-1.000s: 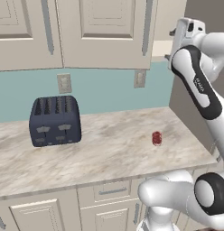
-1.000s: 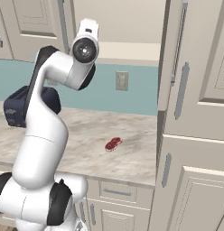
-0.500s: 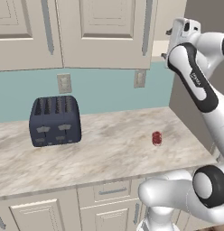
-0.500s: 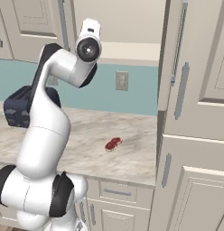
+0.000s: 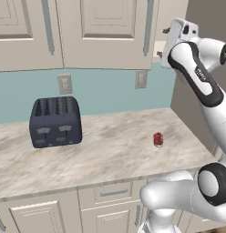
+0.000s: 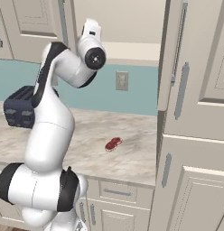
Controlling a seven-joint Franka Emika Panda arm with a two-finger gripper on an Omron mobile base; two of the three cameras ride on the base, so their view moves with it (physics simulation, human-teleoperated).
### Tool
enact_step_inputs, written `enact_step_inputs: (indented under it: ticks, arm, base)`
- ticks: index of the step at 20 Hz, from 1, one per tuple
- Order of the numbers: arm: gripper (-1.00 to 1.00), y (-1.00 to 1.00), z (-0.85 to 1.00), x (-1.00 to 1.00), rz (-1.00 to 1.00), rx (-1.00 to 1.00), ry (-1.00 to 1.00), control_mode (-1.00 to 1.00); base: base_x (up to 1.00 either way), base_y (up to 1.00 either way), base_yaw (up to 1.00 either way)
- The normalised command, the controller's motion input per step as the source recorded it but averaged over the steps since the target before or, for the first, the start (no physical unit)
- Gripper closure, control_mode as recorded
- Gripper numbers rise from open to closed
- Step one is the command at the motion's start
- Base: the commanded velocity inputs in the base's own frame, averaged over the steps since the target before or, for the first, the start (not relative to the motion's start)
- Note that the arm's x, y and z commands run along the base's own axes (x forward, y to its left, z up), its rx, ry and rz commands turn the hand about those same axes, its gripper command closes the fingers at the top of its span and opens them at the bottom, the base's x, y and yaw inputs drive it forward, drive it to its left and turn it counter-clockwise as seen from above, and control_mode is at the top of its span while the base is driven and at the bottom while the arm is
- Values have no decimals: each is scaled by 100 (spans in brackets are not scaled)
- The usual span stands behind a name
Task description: Retrieve the tupperware from the cabinet, then place the raw meat into the tupperware to avoid contamination.
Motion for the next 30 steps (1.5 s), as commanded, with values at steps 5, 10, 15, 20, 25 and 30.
enact_step_inputs:
  ticks: [5, 10, 15, 20, 25, 30]
  arm:
    - [-100, 1, 2, 24, 10, 3, -6, -100]
    - [-100, 8, 4, 21, 14, 3, 0, -100]
    - [-100, 26, 7, 1, 20, 0, 0, -100]
    - [-100, 41, 13, -22, 23, -1, 0, -100]
    - [-100, 37, 23, -33, 20, -5, -7, -100]
    - [-100, 64, 9, -42, 9, -10, -14, -100]
  base:
    - [0, 0, 0]
    - [0, 0, 0]
    - [0, 0, 0]
    - [0, 0, 0]
    - [0, 0, 0]
    - [0, 0, 0]
